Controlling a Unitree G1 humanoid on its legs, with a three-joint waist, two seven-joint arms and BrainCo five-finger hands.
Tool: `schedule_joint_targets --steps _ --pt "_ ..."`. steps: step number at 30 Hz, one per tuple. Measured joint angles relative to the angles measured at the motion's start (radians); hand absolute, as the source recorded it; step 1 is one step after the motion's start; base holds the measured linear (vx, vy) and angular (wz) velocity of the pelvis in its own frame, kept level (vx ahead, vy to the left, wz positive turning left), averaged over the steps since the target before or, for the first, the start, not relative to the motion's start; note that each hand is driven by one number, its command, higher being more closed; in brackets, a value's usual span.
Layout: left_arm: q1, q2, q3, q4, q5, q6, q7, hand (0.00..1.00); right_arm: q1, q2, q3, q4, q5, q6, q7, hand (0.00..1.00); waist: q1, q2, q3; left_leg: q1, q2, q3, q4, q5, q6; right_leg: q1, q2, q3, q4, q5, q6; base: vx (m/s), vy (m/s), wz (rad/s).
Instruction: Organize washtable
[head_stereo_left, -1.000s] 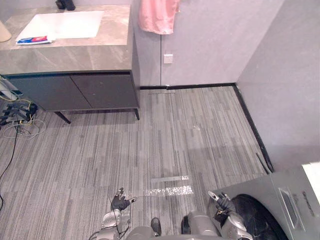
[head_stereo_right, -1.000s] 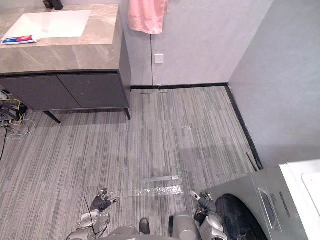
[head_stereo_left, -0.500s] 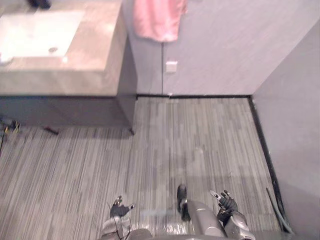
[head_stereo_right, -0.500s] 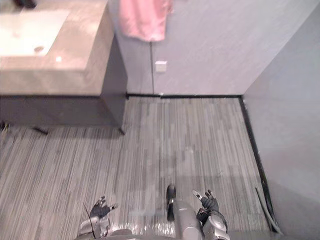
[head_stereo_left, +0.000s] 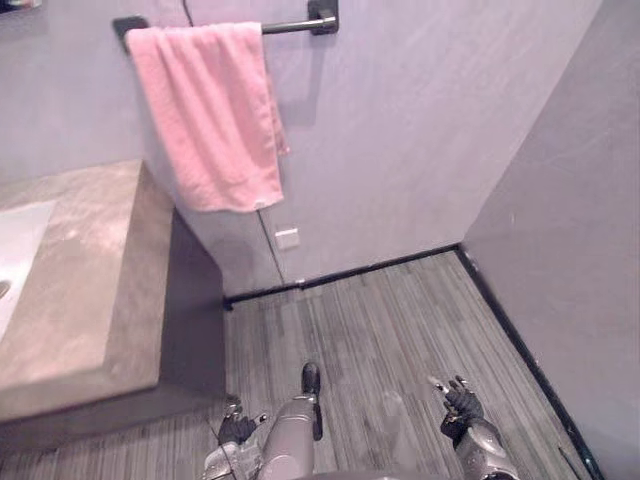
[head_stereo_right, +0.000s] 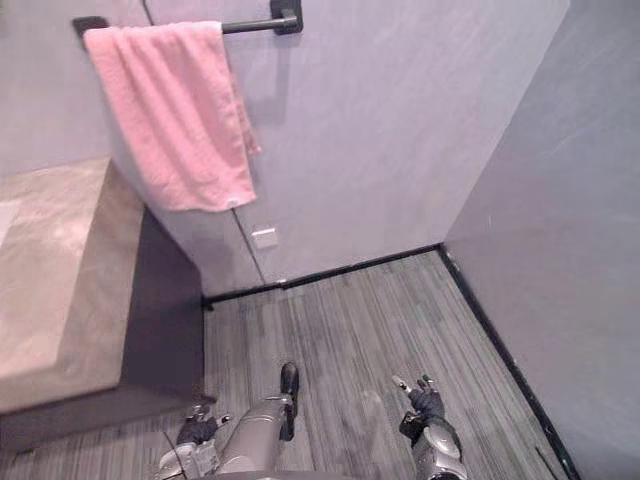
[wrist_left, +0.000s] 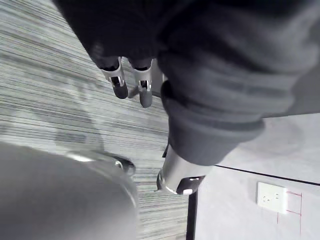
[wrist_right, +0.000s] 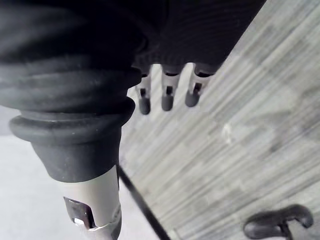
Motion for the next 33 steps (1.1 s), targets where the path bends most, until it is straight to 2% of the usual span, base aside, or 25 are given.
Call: schedule_joint_targets --steps 1,2,3,4,5,6,7,8,9,10,11,12,14,15,16,17,19,20,21,23,25,26,27,29,33 --pt "0.005 0.013 0.023 0.003 -0.001 -0.002 0.0 0.0 0.005 0.01 0.011 0.0 -0.013 0.0 0.009 0.0 0.002 -0.04 -0.021 0.04 -0.034 0.03 -0.037 0.039 0.054 -0.06 -0.032 0.004 0.139 0.002 0.003 0.8 0.324 -0.45" --pt "0.005 0.019 0.032 0.009 0.0 -0.002 0.0 0.0 0.011 0.014 0.01 0.001 -0.022 0.0 0.011 0.0 0.004 -0.058 -0.019 0.08 -0.061 0.038 -0.044 0.055 0.095 -0.08 -0.045 -0.005 0.248 0.017 0.031 0.69 0.266 -0.28" --pt "0.004 0.028 0.035 0.015 0.0 -0.001 0.0 0.0 0.019 0.02 0.007 0.0 -0.026 0.0 0.012 0.0 -0.001 -0.074 -0.016 0.116 -0.084 0.044 -0.043 0.04 0.113 -0.094 -0.051 -0.008 0.332 0.039 0.075 0.53 0.2 0.08" --pt "0.006 0.037 0.034 0.025 0.006 0.0 0.0 0.0 0.036 0.028 -0.012 0.002 -0.029 0.001 0.012 0.0 -0.008 -0.084 -0.011 0.186 -0.113 0.04 -0.036 -0.009 0.132 -0.131 -0.05 -0.009 0.514 0.144 0.244 0.62 0.222 0.43" --pt "0.01 0.044 0.023 0.026 0.008 0.0 0.0 0.0 0.053 0.036 -0.022 0.001 -0.028 0.0 0.012 0.0 -0.032 -0.067 -0.009 0.236 -0.123 0.015 -0.032 -0.059 0.145 -0.185 -0.036 -0.02 0.689 0.301 0.376 0.57 0.189 0.48" --pt "0.006 0.045 0.016 0.027 0.008 0.0 0.0 0.0 0.059 0.036 -0.018 0.001 -0.028 0.0 0.013 0.0 -0.035 -0.068 -0.009 0.258 -0.124 0.012 -0.029 -0.079 0.148 -0.23 -0.033 -0.032 0.781 0.299 0.374 0.5 0.151 0.37" --pt "0.003 0.054 0.016 0.027 0.01 0.001 0.002 0.0 0.057 0.037 -0.001 -0.003 -0.028 0.0 0.019 0.0 -0.034 -0.077 -0.013 0.309 -0.127 0.011 -0.045 -0.107 0.153 -0.328 -0.054 -0.089 0.923 0.261 0.363 0.45 0.136 0.09" --pt "0.002 0.057 0.01 0.026 0.017 0.001 0.003 0.0 0.058 0.039 0.015 -0.014 -0.028 -0.001 0.025 0.0 -0.037 -0.065 -0.007 0.369 -0.132 0.002 -0.085 -0.119 0.157 -0.409 -0.097 -0.159 0.979 0.217 0.304 0.53 0.147 0.03" --pt "0.001 0.06 0.003 0.025 0.017 0.001 0.003 0.0 0.055 0.041 0.02 -0.022 -0.029 -0.001 0.029 0.0 -0.041 -0.065 -0.006 0.398 -0.134 -0.003 -0.105 -0.12 0.158 -0.438 -0.118 -0.193 0.976 0.189 0.268 0.51 0.11 0.22" --pt "0.001 0.061 -0.011 0.02 0.017 0.002 0.003 0.0 0.063 0.042 0.022 -0.034 -0.029 -0.001 0.032 0.0 -0.054 -0.062 -0.005 0.444 -0.134 -0.015 -0.127 -0.12 0.157 -0.471 -0.143 -0.239 0.919 0.122 0.225 0.34 0.05 0.3" --pt "0.001 0.06 -0.012 0.016 0.017 0.002 0.003 0.0 0.068 0.042 0.021 -0.039 -0.03 0.0 0.032 0.0 -0.055 -0.061 -0.004 0.464 -0.134 -0.024 -0.136 -0.123 0.157 -0.481 -0.148 -0.252 0.864 0.097 0.222 0.37 -0.005 0.62" --pt "-0.016 0.045 -0.012 -0.011 0.017 0.002 0.002 0.0 0.079 0.04 0.019 -0.052 -0.03 -0.001 0.032 0.0 -0.06 -0.059 -0.003 0.498 -0.131 -0.063 -0.147 -0.141 0.149 -0.511 -0.141 -0.253 0.639 0.062 0.219 0.36 -0.068 0.6" --pt "-0.023 0.041 -0.013 -0.037 0.016 0.001 0.003 0.0 0.083 0.033 0.018 -0.051 -0.031 -0.001 0.031 0.0 -0.07 -0.055 -0.005 0.496 -0.126 -0.09 -0.155 -0.149 0.135 -0.492 -0.123 -0.231 0.399 0.077 0.218 0.33 -0.105 0.73" --pt "-0.028 0.045 -0.023 -0.061 0.029 -0.002 0.004 0.0 0.085 0.031 0.017 -0.052 -0.041 0.0 0.032 0.0 -0.078 -0.066 -0.011 0.487 -0.133 -0.116 -0.149 -0.171 0.113 -0.477 -0.115 -0.203 0.198 0.141 0.174 0.27 -0.194 0.86" --pt "-0.036 0.049 -0.03 -0.069 0.045 -0.001 0.006 0.0 0.086 0.03 0.016 -0.05 -0.061 0.001 0.032 0.0 -0.076 -0.088 -0.014 0.487 -0.148 -0.141 -0.122 -0.2 0.099 -0.477 -0.131 -0.193 0.176 0.232 0.163 0.34 -0.257 0.8" --pt "-0.039 0.042 -0.029 -0.068 0.043 0.001 0.006 0.0 0.086 0.024 0.016 -0.049 -0.063 0.003 0.032 0.0 -0.078 -0.085 -0.018 0.488 -0.141 -0.155 -0.102 -0.217 0.089 -0.466 -0.13 -0.202 0.18 0.236 0.175 0.33 -0.263 0.59" --pt "-0.035 0.012 -0.028 -0.099 0.024 0.0 0.008 0.0 0.084 -0.003 0.013 -0.083 -0.067 0.003 0.031 0.0 -0.076 -0.022 -0.029 0.46 -0.086 -0.179 -0.059 -0.26 0.051 -0.442 -0.087 -0.26 0.146 0.221 0.148 0.34 -0.258 0.5" --pt "-0.037 0.006 -0.027 -0.126 0.011 -0.001 0.011 0.0 0.078 -0.012 0.011 -0.101 -0.067 0.002 0.031 0.0 -0.079 -0.007 -0.03 0.446 -0.073 -0.198 -0.046 -0.264 0.043 -0.437 -0.08 -0.288 0.134 0.22 0.141 0.28 -0.213 0.52" --pt "-0.041 0.001 -0.027 -0.146 -0.001 -0.001 0.015 0.0 0.077 -0.018 0.008 -0.115 -0.067 0.002 0.028 0.0 -0.08 -0.001 -0.029 0.44 -0.066 -0.2 -0.042 -0.262 0.038 -0.431 -0.079 -0.306 0.125 0.221 0.138 0.24 -0.194 0.76" --pt "-0.066 -0.007 -0.028 -0.228 -0.02 -0.002 0.031 0.0 0.066 -0.028 -0.032 -0.139 -0.057 0.001 0.014 0.0 -0.078 -0.015 -0.021 0.401 -0.067 -0.174 0.015 -0.238 -0.01 -0.372 -0.095 -0.35 0.079 0.222 0.126 0.18 -0.144 0.77" --pt "-0.064 -0.009 -0.03 -0.319 -0.023 -0.005 0.034 0.0 0.06 -0.041 -0.061 -0.16 -0.044 -0.004 -0.005 0.0 -0.08 -0.014 -0.023 0.403 -0.049 -0.098 -0.031 -0.233 -0.01 -0.337 -0.104 -0.38 0.056 0.222 0.125 0.1 -0.085 0.47" --pt "-0.065 -0.009 -0.028 -0.378 -0.022 -0.01 0.047 0.0 0.057 -0.062 -0.068 -0.18 -0.039 -0.009 -0.012 0.0 -0.08 0.004 -0.031 0.402 -0.031 -0.079 -0.091 -0.172 -0.011 -0.337 -0.092 -0.395 0.05 0.222 0.124 0.08 -0.025 0.29" --pt "-0.068 -0.007 -0.02 -0.409 -0.02 -0.012 0.051 0.0 0.056 -0.069 -0.072 -0.185 -0.039 -0.012 -0.013 0.0 -0.079 0.021 -0.038 0.401 -0.028 -0.078 -0.102 -0.166 0.005 -0.333 -0.088 -0.397 0.041 0.221 0.125 0.07 0.046 0.16" --pt "-0.075 -0.001 0.052 -0.551 0.004 -0.023 0.081 0.0 0.065 -0.065 -0.077 -0.205 -0.042 -0.016 -0.016 0.0 -0.078 0.017 -0.041 0.418 -0.037 -0.083 -0.161 -0.151 0.021 -0.329 -0.093 -0.402 0.014 0.223 0.128 0.04 0.067 0.13" --pt "-0.075 0.017 0.144 -0.754 0.059 -0.048 0.157 0.0 0.105 -0.024 -0.072 -0.205 -0.068 -0.02 -0.014 0.0 -0.076 0.011 -0.047 0.422 -0.051 -0.097 -0.175 -0.14 0.027 -0.304 -0.102 -0.418 -0.025 0.238 0.139 0.01 0.043 0.16"
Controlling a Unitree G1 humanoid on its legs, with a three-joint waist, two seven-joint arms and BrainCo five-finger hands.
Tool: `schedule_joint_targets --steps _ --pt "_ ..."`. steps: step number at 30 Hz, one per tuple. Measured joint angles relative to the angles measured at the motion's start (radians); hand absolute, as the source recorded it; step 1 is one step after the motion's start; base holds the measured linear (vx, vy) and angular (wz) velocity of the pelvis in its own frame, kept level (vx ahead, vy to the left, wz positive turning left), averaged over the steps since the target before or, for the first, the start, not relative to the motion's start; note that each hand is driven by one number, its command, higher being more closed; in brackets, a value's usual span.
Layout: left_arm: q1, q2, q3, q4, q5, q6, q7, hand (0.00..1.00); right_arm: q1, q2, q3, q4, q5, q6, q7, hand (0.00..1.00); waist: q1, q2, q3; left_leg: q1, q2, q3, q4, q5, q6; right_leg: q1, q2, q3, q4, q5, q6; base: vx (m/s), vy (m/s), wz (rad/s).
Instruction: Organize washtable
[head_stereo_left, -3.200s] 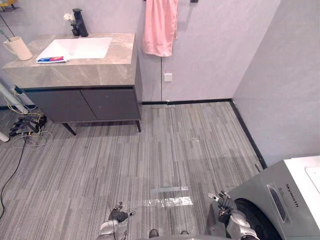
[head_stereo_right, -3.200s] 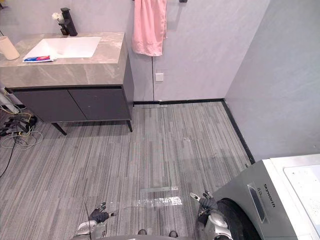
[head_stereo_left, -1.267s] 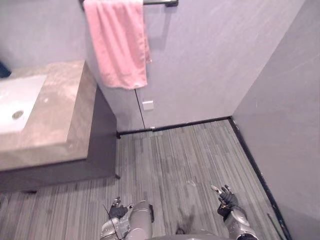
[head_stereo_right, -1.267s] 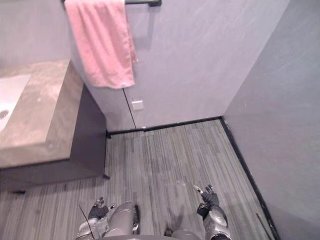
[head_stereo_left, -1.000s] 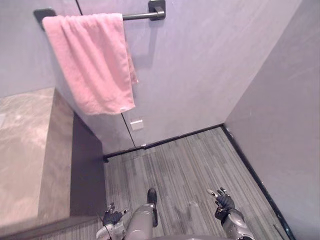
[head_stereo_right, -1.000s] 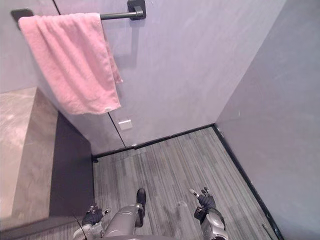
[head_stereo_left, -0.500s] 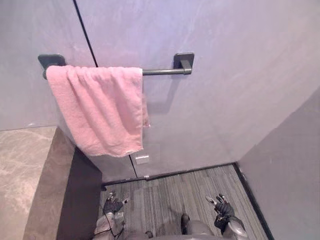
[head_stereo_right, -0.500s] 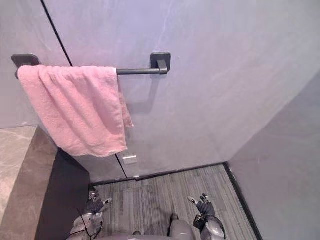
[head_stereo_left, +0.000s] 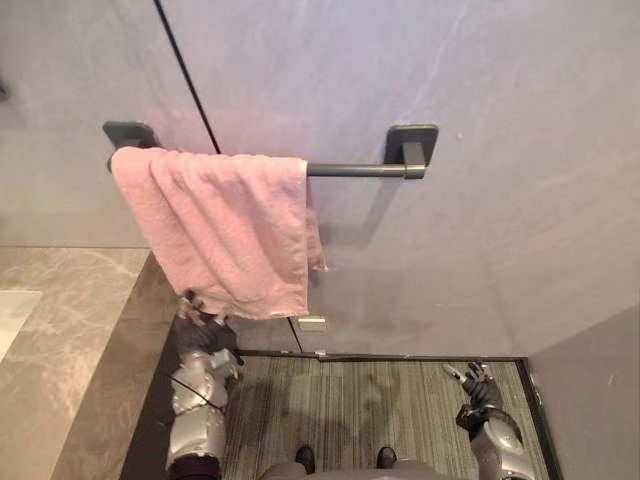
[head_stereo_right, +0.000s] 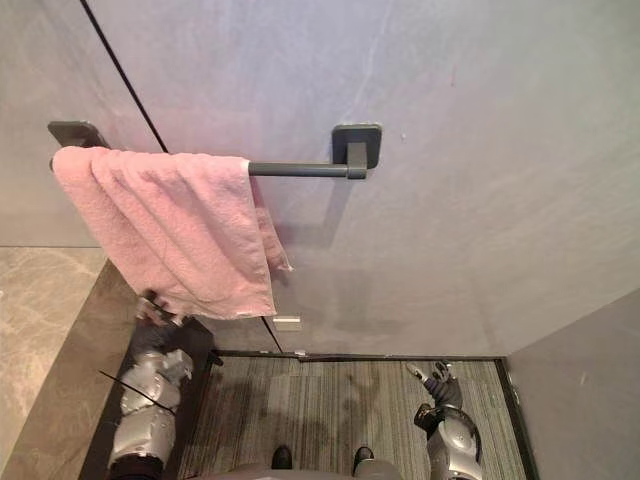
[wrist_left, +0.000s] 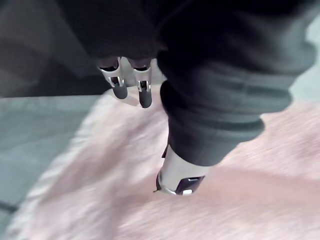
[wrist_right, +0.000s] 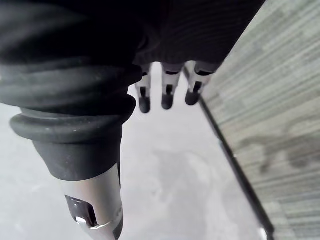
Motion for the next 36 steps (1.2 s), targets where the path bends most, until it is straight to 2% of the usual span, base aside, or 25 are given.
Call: schedule_joint_targets --steps 2,4,9,14,21,29,36 --pt "-0.001 0.02 0.037 -0.104 0.046 -0.031 0.049 0.0 0.021 0.01 0.005 0.0 -0.006 0.0 0.003 0.0 0.003 0.0 0.0 0.009 -0.007 -0.004 -0.015 0.019 0.002 0.018 0.002 -0.004 -0.031 0.016 0.003 -0.02 0.012 0.07" --pt "-0.004 0.032 0.046 -0.166 0.065 -0.047 0.069 0.0 0.027 0.009 0.006 0.001 -0.015 0.0 0.003 0.0 0.001 0.005 -0.004 0.016 -0.007 -0.008 -0.042 0.031 0.006 0.024 0.002 -0.013 -0.049 0.028 0.001 -0.05 0.001 0.1" --pt "-0.032 0.079 0.042 -0.228 0.075 -0.081 0.082 0.0 0.034 0.005 0.05 0.003 -0.042 0.0 0.024 0.0 -0.001 0.005 -0.012 0.029 0.003 -0.013 -0.103 0.076 0.002 0.025 0.01 -0.023 -0.077 0.055 -0.007 -0.09 -0.008 0.05" --pt "-0.038 0.122 0.016 -0.229 0.068 -0.086 0.043 0.0 0.043 -0.009 0.083 0.003 -0.056 0.003 0.03 0.0 -0.004 0.007 -0.024 0.028 0.01 -0.01 -0.142 0.101 -0.004 0.024 0.022 -0.02 -0.12 0.087 -0.011 -0.09 -0.013 -0.02" --pt "-0.054 0.145 -0.011 -0.229 -0.018 -0.087 -0.017 0.0 0.045 -0.008 0.093 0.008 -0.079 0.02 0.048 0.0 -0.008 0.003 -0.03 0.03 0.021 0.003 -0.159 0.113 -0.009 0.022 0.035 -0.008 -0.139 0.1 -0.017 -0.02 -0.012 -0.06" --pt "-0.095 0.255 -0.051 -0.224 -0.14 -0.082 -0.114 0.0 0.05 -0.019 0.093 0.008 -0.083 0.023 0.065 0.0 -0.018 0.0 -0.032 0.031 0.021 0.018 -0.159 0.114 -0.011 0.028 0.041 0.003 -0.161 0.112 -0.019 0.01 -0.002 -0.03" --pt "-0.11 0.326 -0.047 -0.203 -0.144 -0.08 -0.12 0.0 0.061 -0.025 0.093 0.008 -0.084 0.024 0.07 0.0 -0.026 -0.014 -0.047 0.034 0.023 0.033 -0.159 0.114 -0.011 0.029 0.041 0.017 -0.169 0.125 -0.019 -0.03 0.006 -0.05"
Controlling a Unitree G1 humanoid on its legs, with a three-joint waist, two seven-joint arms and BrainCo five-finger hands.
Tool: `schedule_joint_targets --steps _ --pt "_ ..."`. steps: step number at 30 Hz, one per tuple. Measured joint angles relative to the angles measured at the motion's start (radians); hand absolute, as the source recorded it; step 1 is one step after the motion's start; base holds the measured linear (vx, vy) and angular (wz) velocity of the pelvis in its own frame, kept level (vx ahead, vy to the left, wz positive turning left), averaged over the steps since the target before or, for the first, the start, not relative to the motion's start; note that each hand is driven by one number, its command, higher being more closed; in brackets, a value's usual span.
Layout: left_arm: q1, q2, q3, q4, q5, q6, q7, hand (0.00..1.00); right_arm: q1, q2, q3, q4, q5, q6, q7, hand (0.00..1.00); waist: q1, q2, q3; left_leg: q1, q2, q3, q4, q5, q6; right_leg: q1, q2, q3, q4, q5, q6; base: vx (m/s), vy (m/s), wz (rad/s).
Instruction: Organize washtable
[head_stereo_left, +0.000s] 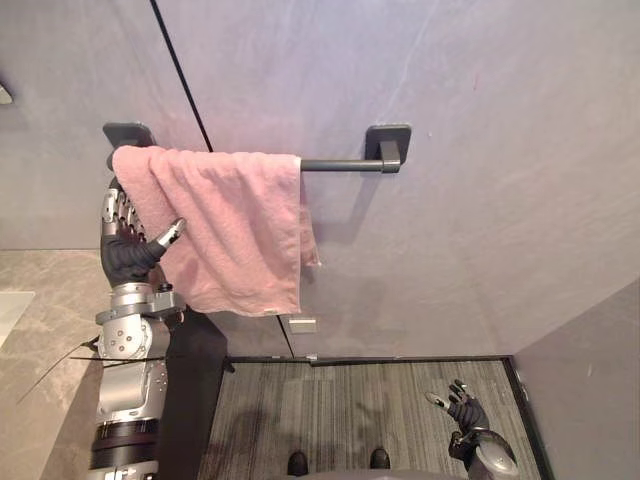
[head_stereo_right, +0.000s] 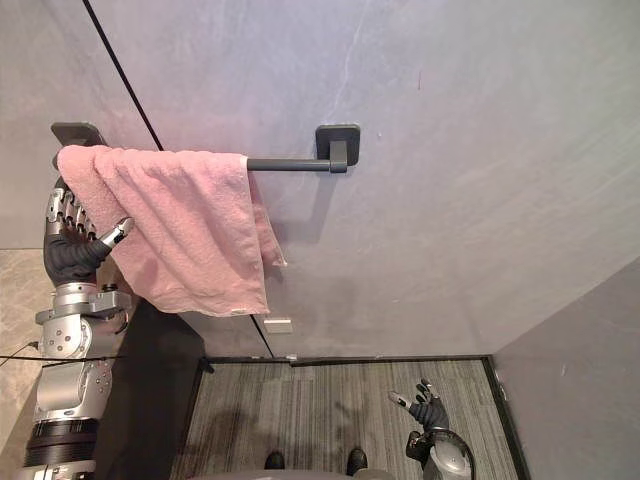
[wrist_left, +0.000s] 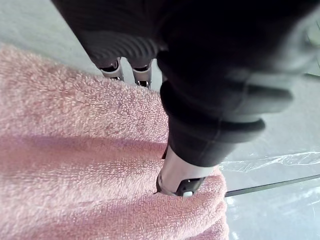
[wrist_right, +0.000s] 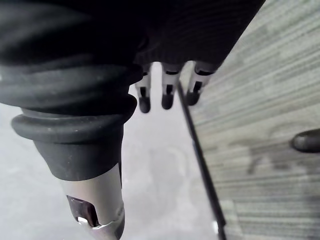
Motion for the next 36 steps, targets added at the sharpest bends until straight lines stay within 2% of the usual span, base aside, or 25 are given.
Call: schedule_joint_targets --steps 7,17,25,31,36 --pt "0.0 0.0 0.013 0.028 0.002 0.007 0.01 0.0 0.014 0.0 0.0 0.0 -0.019 0.0 0.0 0.0 0.002 -0.004 -0.004 -0.003 -0.002 0.005 -0.006 0.001 0.0 0.001 -0.001 0.008 -0.017 0.013 0.002 -0.05 0.008 -0.04" --pt "0.02 -0.057 0.023 0.028 0.006 0.009 0.014 0.0 0.012 0.0 0.0 0.001 -0.034 0.001 0.0 0.0 0.021 -0.007 -0.006 -0.004 -0.005 -0.003 -0.008 0.002 -0.001 0.003 -0.001 -0.008 -0.017 0.013 0.003 0.0 0.001 0.02" --pt "0.029 -0.063 0.044 0.061 0.007 0.039 0.014 0.0 0.008 0.0 0.001 0.002 -0.034 0.014 0.001 0.0 0.023 -0.022 -0.004 -0.006 -0.005 -0.009 -0.009 0.003 -0.001 0.005 -0.001 -0.014 -0.017 0.012 0.003 0.0 0.002 0.02" --pt "0.013 -0.027 0.065 0.088 0.006 0.044 0.031 0.0 0.026 0.0 0.001 0.001 -0.034 0.016 0.02 0.0 0.024 -0.034 0.011 -0.04 -0.004 -0.01 -0.009 0.005 -0.004 -0.021 0.001 -0.01 -0.017 0.007 0.007 -0.03 0.001 0.0" --pt "-0.01 0.01 0.095 0.113 0.002 0.045 0.031 0.0 0.025 -0.006 0.027 -0.006 -0.035 0.016 0.02 0.0 0.026 -0.033 0.025 -0.059 -0.003 0.006 -0.009 0.004 -0.003 -0.052 0.001 0.009 -0.011 0.003 0.012 0.0 0.002 -0.08"
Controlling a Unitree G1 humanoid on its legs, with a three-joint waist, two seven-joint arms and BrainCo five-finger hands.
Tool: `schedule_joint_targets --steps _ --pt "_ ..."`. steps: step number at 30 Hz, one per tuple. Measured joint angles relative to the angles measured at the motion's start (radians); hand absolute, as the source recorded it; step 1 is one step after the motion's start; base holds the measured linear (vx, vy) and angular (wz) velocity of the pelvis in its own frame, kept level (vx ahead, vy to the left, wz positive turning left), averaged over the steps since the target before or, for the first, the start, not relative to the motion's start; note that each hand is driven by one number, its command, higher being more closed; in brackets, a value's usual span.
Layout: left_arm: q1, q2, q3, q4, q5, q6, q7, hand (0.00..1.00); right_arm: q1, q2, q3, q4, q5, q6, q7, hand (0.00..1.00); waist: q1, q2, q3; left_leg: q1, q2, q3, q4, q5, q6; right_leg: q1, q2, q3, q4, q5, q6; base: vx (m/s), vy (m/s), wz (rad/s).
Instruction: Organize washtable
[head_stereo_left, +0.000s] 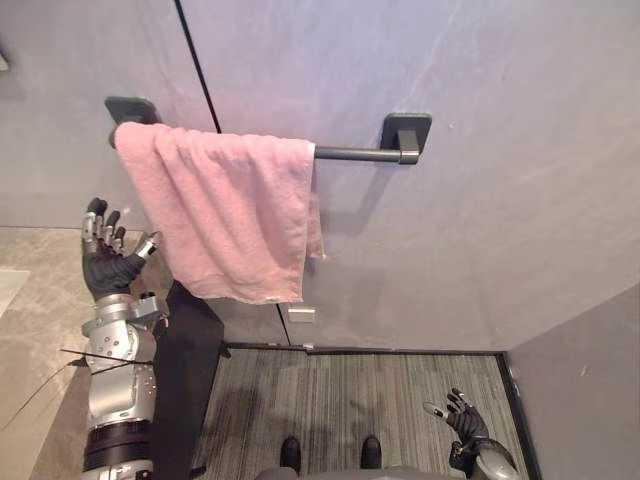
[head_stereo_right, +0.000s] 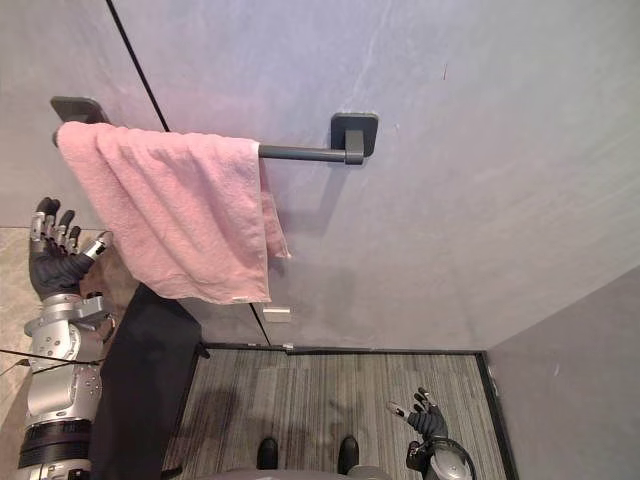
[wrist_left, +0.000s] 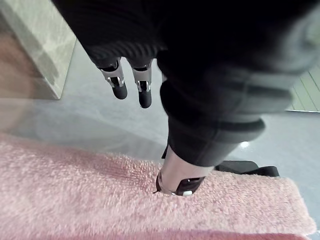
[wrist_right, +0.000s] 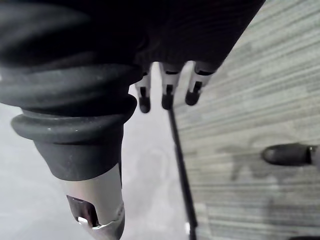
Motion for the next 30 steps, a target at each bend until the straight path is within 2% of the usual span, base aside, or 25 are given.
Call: schedule_joint_targets --steps 5,13,19,26,30 --pt "-0.047 0.024 -0.002 0.036 -0.004 0.0 -0.002 0.0 -0.01 -0.001 0.008 -0.007 0.0 0.0 0.0 0.0 -0.003 0.002 0.023 0.003 0.001 0.006 0.005 0.0 0.0 -0.003 -0.001 0.005 0.001 0.004 -0.007 0.05 0.003 -0.03" --pt "-0.078 0.045 -0.007 0.075 -0.022 0.001 -0.006 0.0 -0.024 -0.004 0.011 -0.038 0.0 0.0 0.001 0.0 0.009 0.009 0.036 -0.011 0.003 0.047 0.006 -0.001 -0.001 -0.039 0.003 0.034 0.017 0.003 -0.009 0.0 0.009 -0.1" --pt "-0.082 0.096 -0.044 0.104 -0.053 0.001 -0.032 0.0 -0.023 -0.01 0.012 -0.039 0.0 0.0 0.001 0.0 0.023 0.01 0.054 -0.024 0.005 0.069 0.006 0.0 0.0 -0.071 0.004 0.055 0.034 0.005 -0.011 -0.05 0.008 -0.11" --pt "-0.022 0.103 -0.108 0.111 -0.109 0.001 -0.099 0.0 -0.028 -0.024 0.052 -0.039 -0.003 0.001 0.002 0.0 0.027 0.014 0.061 -0.027 0.009 0.093 0.006 0.0 0.0 -0.086 0.004 0.08 0.034 0.012 -0.008 0.0 0.003 -0.09" --pt "0.032 0.101 -0.219 0.111 -0.113 0.041 -0.16 0.0 -0.037 -0.024 0.082 -0.038 -0.023 0.009 0.019 0.0 0.023 0.02 0.075 -0.023 0.008 0.112 0.006 -0.001 0.0 -0.091 0.004 0.099 0.033 0.018 -0.005 0.0 0.009 -0.14"
